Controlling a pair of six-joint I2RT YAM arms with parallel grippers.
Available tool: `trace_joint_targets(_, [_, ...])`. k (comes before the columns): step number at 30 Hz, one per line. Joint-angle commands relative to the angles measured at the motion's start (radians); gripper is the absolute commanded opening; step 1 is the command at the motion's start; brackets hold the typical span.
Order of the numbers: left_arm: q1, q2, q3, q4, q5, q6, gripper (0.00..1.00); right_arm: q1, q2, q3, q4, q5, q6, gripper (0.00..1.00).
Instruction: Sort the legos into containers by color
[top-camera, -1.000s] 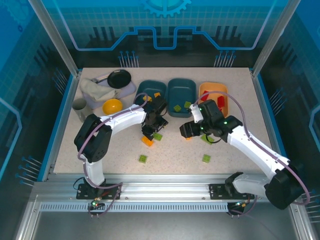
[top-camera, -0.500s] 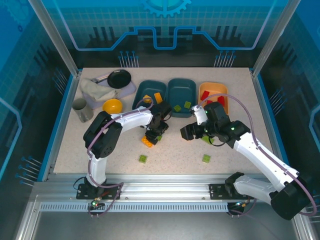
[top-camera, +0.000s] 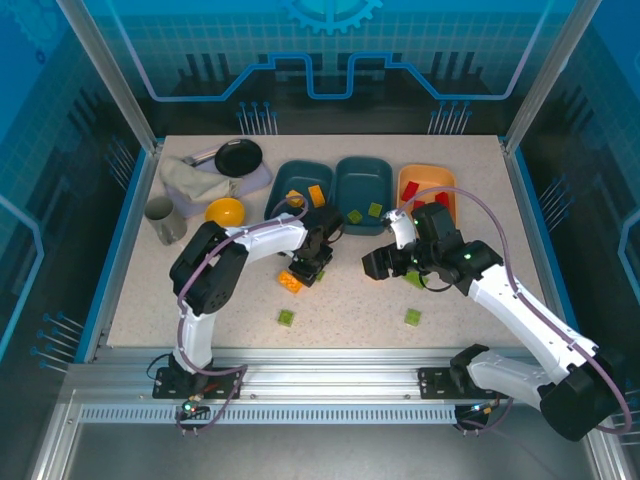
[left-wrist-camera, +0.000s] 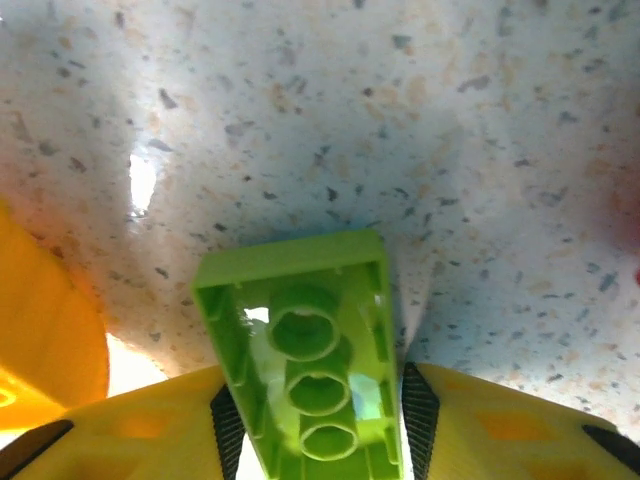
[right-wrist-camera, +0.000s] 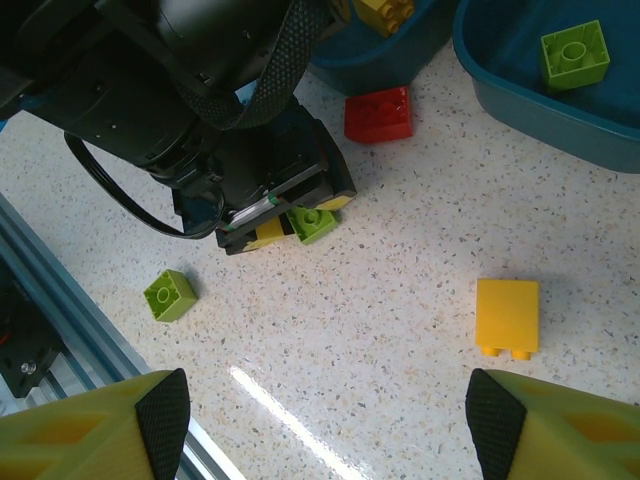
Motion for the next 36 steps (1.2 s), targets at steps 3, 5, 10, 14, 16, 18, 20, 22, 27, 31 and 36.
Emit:
trace_joint_targets(3, [-0.004, 0.050, 0.002, -0.003, -0.029, 0.029, 0.42, -0.013, 0.009, 0.000, 0.005, -0.027, -0.011, 0.76])
trace_joint_targets(5, [-0.004, 0.045, 0.004, -0.003, -0.032, 0.042, 0.38, -0.015, 0.009, 0.002, 0.005, -0.023, -0.011, 0.75])
trace_joint_targets(10, [-0.008, -0.005, 0.020, -0.016, -0.073, 0.105, 0.31, -0.030, -0.001, 0.021, 0.003, 0.002, 0.003, 0.75])
trace_joint_targets(14, [-0.015, -0.077, 0.044, -0.053, -0.098, 0.180, 0.31, -0.078, -0.019, 0.052, 0.002, 0.037, 0.044, 0.74])
trace_joint_targets(16, [-0.020, -0.111, 0.071, -0.072, -0.114, 0.233, 0.31, -0.114, -0.031, 0.067, 0.012, 0.050, 0.082, 0.74])
trace_joint_targets(18, [-0.019, -0.131, 0.108, -0.102, -0.123, 0.284, 0.31, -0.159, -0.037, 0.086, 0.031, 0.053, 0.127, 0.73])
trace_joint_targets(20, [-0.020, -0.138, 0.167, -0.128, -0.134, 0.343, 0.31, -0.195, -0.034, 0.103, 0.056, 0.053, 0.175, 0.73])
trace_joint_targets(22, [-0.019, -0.129, 0.229, -0.145, -0.145, 0.395, 0.31, -0.214, -0.025, 0.121, 0.079, 0.054, 0.209, 0.73])
trace_joint_targets(27, [-0.015, -0.026, 0.444, -0.150, -0.146, 0.552, 0.31, -0.244, 0.028, 0.171, 0.106, 0.089, 0.287, 0.73])
trace_joint_targets(31, [0.006, 0.121, 0.646, -0.112, -0.093, 0.648, 0.31, -0.271, 0.072, 0.202, 0.141, 0.083, 0.354, 0.74])
trace_joint_targets(36, [0.036, 0.299, 0.861, -0.073, -0.074, 0.724, 0.31, -0.316, 0.108, 0.245, 0.170, 0.050, 0.429, 0.75])
